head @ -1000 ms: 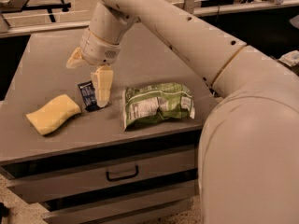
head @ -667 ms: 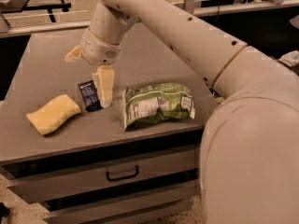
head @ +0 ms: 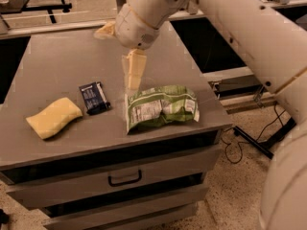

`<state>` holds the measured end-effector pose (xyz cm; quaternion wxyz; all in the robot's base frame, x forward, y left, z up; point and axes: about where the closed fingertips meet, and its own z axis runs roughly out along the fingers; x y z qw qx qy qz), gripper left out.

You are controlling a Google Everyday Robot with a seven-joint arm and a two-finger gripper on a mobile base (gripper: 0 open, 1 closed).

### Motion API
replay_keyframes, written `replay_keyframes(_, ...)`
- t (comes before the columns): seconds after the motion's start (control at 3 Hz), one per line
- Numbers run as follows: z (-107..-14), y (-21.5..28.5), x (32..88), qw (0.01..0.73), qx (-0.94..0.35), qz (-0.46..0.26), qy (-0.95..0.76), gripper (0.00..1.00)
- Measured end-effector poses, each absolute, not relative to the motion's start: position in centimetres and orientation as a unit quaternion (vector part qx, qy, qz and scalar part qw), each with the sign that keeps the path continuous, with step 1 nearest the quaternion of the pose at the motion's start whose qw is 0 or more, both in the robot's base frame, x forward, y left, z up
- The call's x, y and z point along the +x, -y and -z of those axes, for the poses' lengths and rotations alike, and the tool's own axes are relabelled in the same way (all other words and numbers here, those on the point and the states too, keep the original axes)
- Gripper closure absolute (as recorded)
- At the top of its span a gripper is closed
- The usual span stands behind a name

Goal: Move rxbar blueberry near sponge

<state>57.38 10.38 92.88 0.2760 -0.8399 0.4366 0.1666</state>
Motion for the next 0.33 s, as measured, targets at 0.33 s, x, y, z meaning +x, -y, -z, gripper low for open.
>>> replay_keyframes(0.33, -93.13, -9.82, 57.41, 0.279, -0.838, -0.164, -0.44, 0.0)
